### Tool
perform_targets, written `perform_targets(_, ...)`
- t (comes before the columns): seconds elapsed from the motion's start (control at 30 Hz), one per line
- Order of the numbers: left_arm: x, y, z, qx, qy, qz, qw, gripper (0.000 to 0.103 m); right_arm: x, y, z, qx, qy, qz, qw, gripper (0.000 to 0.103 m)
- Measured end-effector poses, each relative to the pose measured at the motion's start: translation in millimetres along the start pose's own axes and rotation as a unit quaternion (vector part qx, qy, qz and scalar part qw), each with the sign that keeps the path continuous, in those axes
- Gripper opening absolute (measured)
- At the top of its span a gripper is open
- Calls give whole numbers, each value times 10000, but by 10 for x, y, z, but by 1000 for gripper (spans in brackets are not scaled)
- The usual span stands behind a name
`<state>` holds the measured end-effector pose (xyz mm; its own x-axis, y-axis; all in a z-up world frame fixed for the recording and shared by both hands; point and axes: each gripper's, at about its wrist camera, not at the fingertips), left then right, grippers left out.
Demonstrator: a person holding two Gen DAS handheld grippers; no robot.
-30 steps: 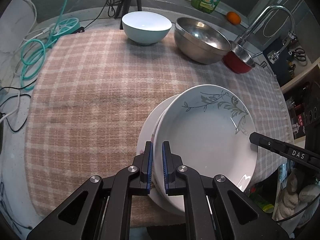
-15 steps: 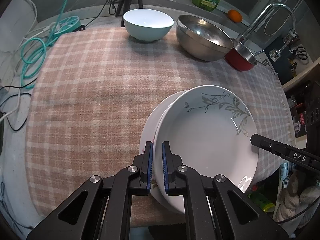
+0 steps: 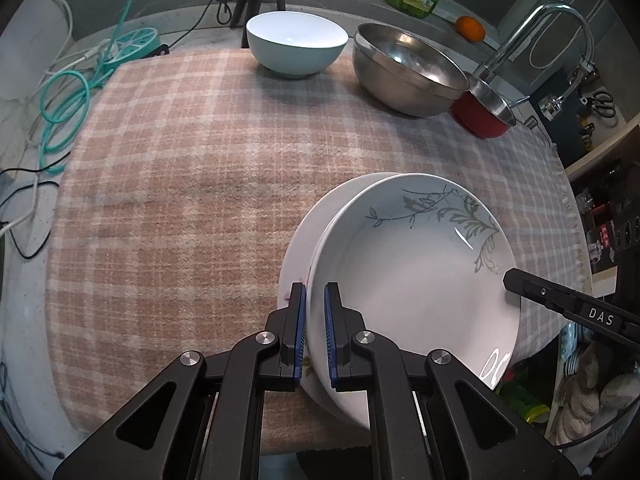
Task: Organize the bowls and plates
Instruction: 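Lower the leaf-pattern plate onto the rose plate with both grippers, then open both grippers and withdraw them from the plate stack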
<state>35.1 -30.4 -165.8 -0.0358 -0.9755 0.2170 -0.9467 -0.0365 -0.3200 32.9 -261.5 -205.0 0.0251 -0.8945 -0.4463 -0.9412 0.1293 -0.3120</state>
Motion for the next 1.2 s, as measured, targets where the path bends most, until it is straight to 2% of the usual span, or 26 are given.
perform_targets(0.63, -6, -29, 39, -31, 6, 68, 10000, 7, 14, -9, 6, -37, -4, -109, 9999, 9)
perform_targets(0.7, -14, -31, 40, -41, 30, 45, 10000, 7, 5, -13, 3, -32, -26, -147, 9999, 11)
perform_targets(0.97, -61, -34, 11, -86, 124, -44, 9999, 8, -11, -67, -166, 240, -15, -237, 9994, 12)
perform_targets(1.2, -260, -144, -184, 112, 462, -518, 9975, 10, 5, -183, -454, 646, -48, -244, 9976, 12)
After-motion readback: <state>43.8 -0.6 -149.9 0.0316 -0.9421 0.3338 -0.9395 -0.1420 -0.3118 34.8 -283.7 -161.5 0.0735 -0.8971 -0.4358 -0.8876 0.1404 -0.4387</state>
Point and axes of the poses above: each gripper's, at about its wrist camera, not at the fingertips, and z roughly the way its jaws point, x to its right, y to its underside
